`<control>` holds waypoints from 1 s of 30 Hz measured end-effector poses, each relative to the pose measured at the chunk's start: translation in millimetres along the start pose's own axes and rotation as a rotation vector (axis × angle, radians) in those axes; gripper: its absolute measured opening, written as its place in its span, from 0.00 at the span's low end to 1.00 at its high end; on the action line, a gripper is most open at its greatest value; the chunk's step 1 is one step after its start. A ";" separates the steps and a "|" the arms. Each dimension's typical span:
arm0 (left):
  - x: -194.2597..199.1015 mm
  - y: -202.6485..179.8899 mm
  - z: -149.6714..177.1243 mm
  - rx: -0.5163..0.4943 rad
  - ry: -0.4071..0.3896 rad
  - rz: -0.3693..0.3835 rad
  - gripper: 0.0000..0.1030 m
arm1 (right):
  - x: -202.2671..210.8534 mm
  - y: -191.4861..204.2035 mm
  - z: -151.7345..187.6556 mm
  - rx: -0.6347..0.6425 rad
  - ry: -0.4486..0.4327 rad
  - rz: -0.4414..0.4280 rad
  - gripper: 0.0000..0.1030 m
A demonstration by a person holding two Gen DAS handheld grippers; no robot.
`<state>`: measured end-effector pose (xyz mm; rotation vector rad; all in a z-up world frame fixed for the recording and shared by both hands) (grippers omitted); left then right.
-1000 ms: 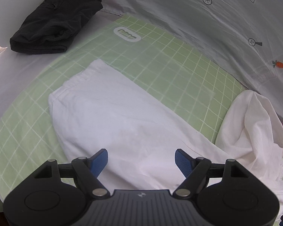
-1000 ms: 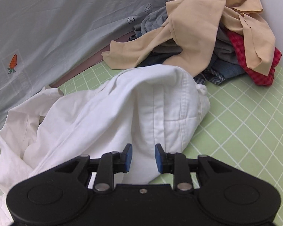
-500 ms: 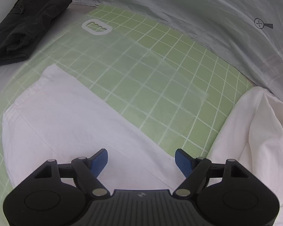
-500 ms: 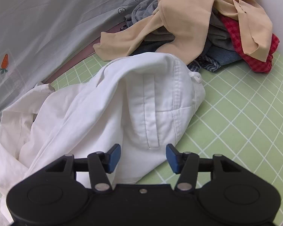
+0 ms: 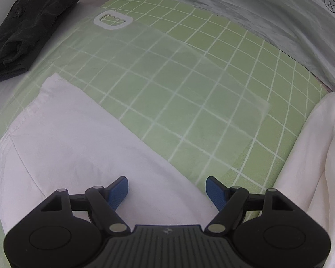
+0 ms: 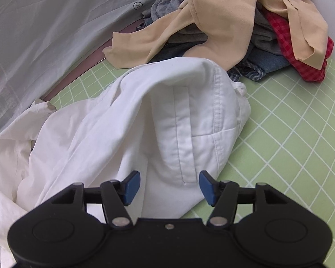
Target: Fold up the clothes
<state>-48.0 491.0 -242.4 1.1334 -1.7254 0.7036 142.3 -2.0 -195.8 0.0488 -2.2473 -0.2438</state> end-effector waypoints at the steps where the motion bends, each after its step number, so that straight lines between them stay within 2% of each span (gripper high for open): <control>1: -0.6 3.6 1.0 0.010 -0.001 -0.011 0.58 | 0.0 0.1 0.4 0.001 0.000 0.001 0.58; 3: -0.6 10.9 3.1 0.053 0.001 0.013 0.30 | 0.4 -0.2 0.9 0.001 -0.001 0.002 0.58; 4: 0.0 13.8 3.8 0.076 0.001 0.038 0.24 | 0.8 -0.5 0.9 0.002 -0.002 0.002 0.58; 5: 1.8 15.6 4.0 0.090 -0.001 0.068 0.10 | 1.5 -1.3 1.0 -0.004 -0.005 0.002 0.58; 6: 7.1 17.6 3.3 0.091 -0.018 0.083 0.05 | 2.3 -2.0 1.0 -0.009 -0.007 0.002 0.58; 9: 28.0 23.4 1.1 0.089 -0.087 0.126 0.03 | 7.2 -3.2 2.0 -0.017 -0.015 -0.008 0.58; 13: 76.9 46.3 5.3 0.105 -0.188 0.181 0.03 | 17.4 -3.7 4.5 -0.014 -0.033 -0.024 0.58; 19: 131.2 106.4 45.1 0.172 -0.242 0.201 0.02 | 36.5 1.3 18.2 0.007 -0.035 -0.082 0.57; 25: 139.5 164.1 125.0 0.231 -0.167 0.164 0.02 | 48.2 5.6 48.6 0.091 0.006 -0.133 0.57; 30: 119.1 195.1 191.1 0.323 0.011 0.140 0.03 | 51.2 8.5 71.8 0.129 0.053 -0.159 0.57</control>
Point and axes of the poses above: each gripper's, at about its wrist camera, not at the fingertips, and x roughly against the way its jaws point, y to its left, z to its underside, the point moved 9 cm from there along -x, roughly the way its jaws point, and after that the axes turned 8 degrees about -y, right-handed, at the moved point
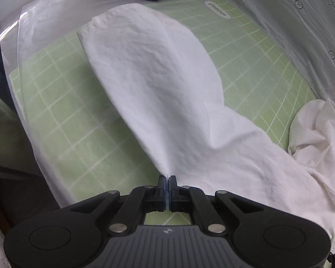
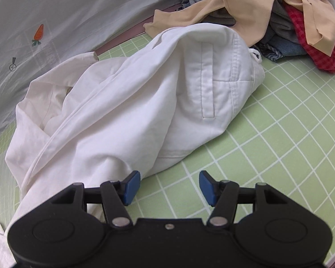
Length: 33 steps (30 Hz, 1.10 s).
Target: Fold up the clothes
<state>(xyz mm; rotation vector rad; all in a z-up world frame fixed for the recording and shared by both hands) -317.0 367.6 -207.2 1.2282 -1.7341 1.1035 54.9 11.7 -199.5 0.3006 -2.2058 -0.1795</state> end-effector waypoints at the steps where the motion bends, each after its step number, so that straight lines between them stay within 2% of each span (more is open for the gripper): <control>1: -2.8 7.4 7.3 0.022 0.028 -0.005 0.04 | 0.8 2.4 2.7 0.005 0.006 -0.008 0.57; 3: -2.4 15.4 12.1 0.043 0.035 -0.004 0.12 | 1.8 7.0 7.0 0.015 0.017 -0.021 0.58; 4: -1.1 18.1 11.8 0.043 0.027 -0.009 0.12 | 2.0 10.1 8.6 0.023 0.020 -0.027 0.58; 6: 3.2 20.6 5.9 0.013 -0.012 -0.036 0.28 | 3.0 15.4 11.9 0.041 0.025 -0.039 0.58; 8: 5.1 19.5 -0.5 0.001 -0.039 -0.024 0.40 | 2.8 19.8 15.9 0.046 0.034 -0.046 0.61; 12: 0.3 12.0 -11.9 0.061 -0.042 0.057 0.53 | -0.3 26.5 25.2 0.037 0.063 -0.061 0.62; 14: -6.3 8.7 -14.2 0.054 -0.037 0.051 0.57 | -2.5 29.3 28.4 0.037 0.072 -0.062 0.62; 21: -36.9 -4.4 -24.3 0.012 0.028 0.055 0.56 | -17.5 33.8 36.3 0.019 0.117 -0.052 0.62; 26: -62.5 -20.1 -45.5 -0.023 0.067 0.054 0.56 | -32.7 37.8 37.1 0.018 0.129 -0.031 0.63; 28: -71.1 -28.1 -54.3 -0.047 0.079 0.047 0.56 | -37.0 43.3 33.3 0.038 0.112 -0.022 0.59; 32: -88.5 -49.5 -79.9 -0.118 0.079 0.037 0.56 | -51.8 61.4 20.3 0.048 0.100 -0.008 0.44; 33: -92.7 -55.1 -87.0 -0.134 0.076 0.039 0.56 | -55.9 67.9 17.4 0.062 0.097 -0.002 0.43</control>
Point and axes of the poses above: each gripper's, at about its wrist camera, not at the fingertips, and x roughly against the way its jaws point, y to its left, z to its underside, the point moved 9 cm from there along -x, roughly the way its jaws point, and after that the axes turned 8 degrees about -y, right-handed, at the moved point
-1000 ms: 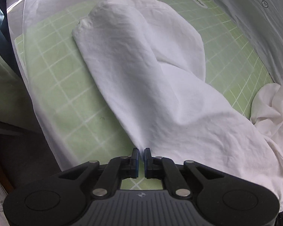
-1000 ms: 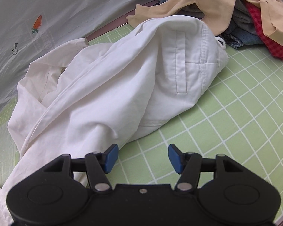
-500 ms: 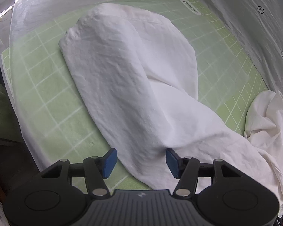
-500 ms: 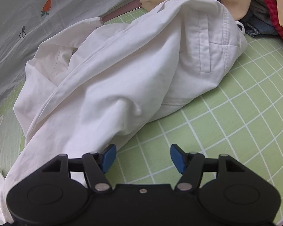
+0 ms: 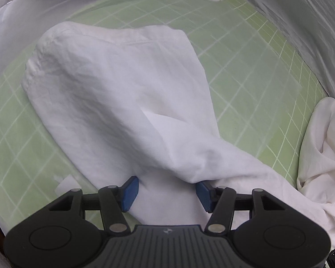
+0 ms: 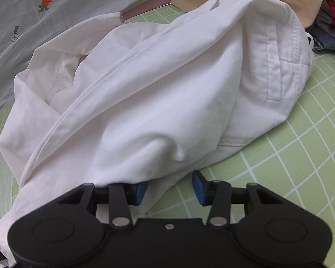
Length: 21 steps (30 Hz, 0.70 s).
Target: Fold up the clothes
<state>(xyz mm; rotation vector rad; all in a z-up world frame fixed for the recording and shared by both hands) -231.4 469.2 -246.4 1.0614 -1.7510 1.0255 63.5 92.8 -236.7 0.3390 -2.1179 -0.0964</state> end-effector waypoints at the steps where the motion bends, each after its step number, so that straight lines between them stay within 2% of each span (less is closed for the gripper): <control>1: -3.8 -4.4 -8.1 -0.016 -0.003 0.002 0.56 | -4.2 6.0 -3.6 0.022 -0.005 0.017 0.43; 5: -18.9 -20.1 -41.6 -0.035 -0.032 0.049 0.56 | -20.1 23.9 -19.2 0.064 -0.025 0.063 0.43; 11: -34.5 -31.6 -82.1 -0.012 -0.076 0.092 0.56 | -35.3 38.0 -35.4 0.066 -0.037 0.071 0.43; 16: -17.9 -22.8 -88.5 -0.025 -0.117 0.069 0.56 | -15.0 33.0 -34.2 0.038 -0.024 0.070 0.43; 19: 2.6 -6.0 -91.5 0.013 -0.184 0.033 0.57 | 5.2 27.7 -36.8 -0.003 -0.054 0.064 0.47; 21: 18.2 5.3 -97.5 0.006 -0.245 -0.021 0.57 | 17.9 24.2 -43.7 -0.017 -0.092 0.079 0.50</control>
Point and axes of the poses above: each gripper's, at about its wrist camera, not at the fingertips, and x roughly against the way its jaws point, y to its left, z to its underside, the point moved 9 cm from there along -x, roughly the way its jaws point, and after that the axes turned 8 degrees about -y, right-handed, at the moved point
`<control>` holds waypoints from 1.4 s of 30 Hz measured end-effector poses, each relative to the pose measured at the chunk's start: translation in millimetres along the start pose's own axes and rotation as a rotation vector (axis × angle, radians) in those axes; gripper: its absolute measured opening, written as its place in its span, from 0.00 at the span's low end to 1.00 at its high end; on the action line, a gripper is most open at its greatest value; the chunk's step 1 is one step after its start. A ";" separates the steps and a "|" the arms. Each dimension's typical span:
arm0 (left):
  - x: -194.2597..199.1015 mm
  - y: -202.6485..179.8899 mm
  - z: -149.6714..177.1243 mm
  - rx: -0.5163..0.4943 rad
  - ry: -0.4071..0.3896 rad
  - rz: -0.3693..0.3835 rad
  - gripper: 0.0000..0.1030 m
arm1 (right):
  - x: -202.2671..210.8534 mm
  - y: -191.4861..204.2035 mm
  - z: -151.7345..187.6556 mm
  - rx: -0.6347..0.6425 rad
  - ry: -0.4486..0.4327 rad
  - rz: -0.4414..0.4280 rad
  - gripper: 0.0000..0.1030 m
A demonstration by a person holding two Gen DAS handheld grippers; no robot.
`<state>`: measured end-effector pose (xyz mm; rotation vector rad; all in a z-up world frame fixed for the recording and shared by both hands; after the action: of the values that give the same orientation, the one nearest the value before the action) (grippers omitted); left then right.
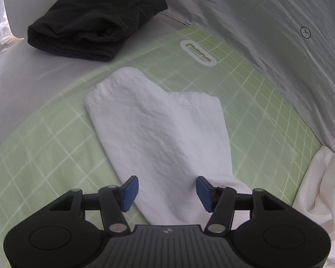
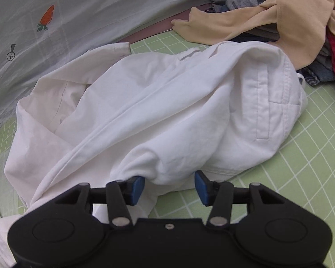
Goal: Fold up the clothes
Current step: 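Grasp the white trousers with both grippers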
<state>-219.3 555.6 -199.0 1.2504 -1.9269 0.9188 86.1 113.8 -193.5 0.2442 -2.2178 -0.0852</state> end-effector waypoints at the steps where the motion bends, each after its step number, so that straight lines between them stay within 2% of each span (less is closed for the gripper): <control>1: 5.5 4.7 -5.3 -0.012 -0.024 -0.025 0.57 | 6.9 -2.6 -5.2 -0.003 -0.027 0.009 0.50; 3: 15.9 12.1 -16.1 -0.026 -0.059 -0.050 0.57 | 21.1 -7.8 -15.4 -0.010 -0.082 0.027 0.52; 6: 16.7 8.0 -28.2 -0.012 -0.062 -0.020 0.57 | 38.5 -10.4 -34.9 0.001 -0.179 0.060 0.65; 7: 16.2 5.7 -31.0 -0.010 -0.059 -0.009 0.57 | 36.8 -9.9 -45.1 -0.007 -0.194 0.055 0.67; 12: -0.1 -28.9 -33.1 -0.073 -0.042 0.017 0.58 | 15.1 -5.4 -63.2 -0.107 -0.177 0.022 0.67; 22: -51.9 -94.3 -44.5 -0.163 0.000 0.057 0.68 | -42.2 16.8 -76.7 -0.144 -0.087 0.072 0.67; 25: -73.5 -99.9 -45.4 -0.170 0.021 0.018 0.68 | -54.2 18.7 -77.2 -0.147 -0.067 0.087 0.77; 31: -100.0 -91.9 -42.1 -0.174 0.070 -0.061 0.68 | -70.2 19.5 -76.4 -0.142 -0.028 0.113 0.77; 34: -103.3 -88.3 -40.4 -0.173 0.062 -0.065 0.68 | -71.8 19.0 -75.1 -0.134 -0.033 0.125 0.69; 37: -101.9 -88.6 -38.3 -0.195 0.035 -0.081 0.66 | -71.4 17.8 -75.1 -0.112 -0.041 0.126 0.56; 39: -100.5 -88.5 -37.3 -0.201 0.018 -0.090 0.54 | -70.1 16.3 -76.2 -0.107 -0.051 0.112 0.41; 40: -99.4 -88.3 -37.4 -0.196 0.008 -0.086 0.51 | -69.0 15.4 -77.0 -0.109 -0.057 0.100 0.37; 42: -96.9 -87.6 -38.1 -0.177 -0.003 -0.066 0.30 | -65.0 13.8 -79.3 -0.128 -0.071 0.065 0.22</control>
<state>-100.0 607.0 -239.7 1.2034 -1.9118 0.6967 185.5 142.7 -193.4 0.1003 -2.2787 -0.2025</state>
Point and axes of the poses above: each gripper's, at about its wrist camera, not at the fingertips, and x roughly against the way its jaws point, y to its left, z to its underside, the point moved 9 cm from there along -x, roughly the way its jaws point, and after that the axes turned 8 degrees about -y, right-handed, at the moved point
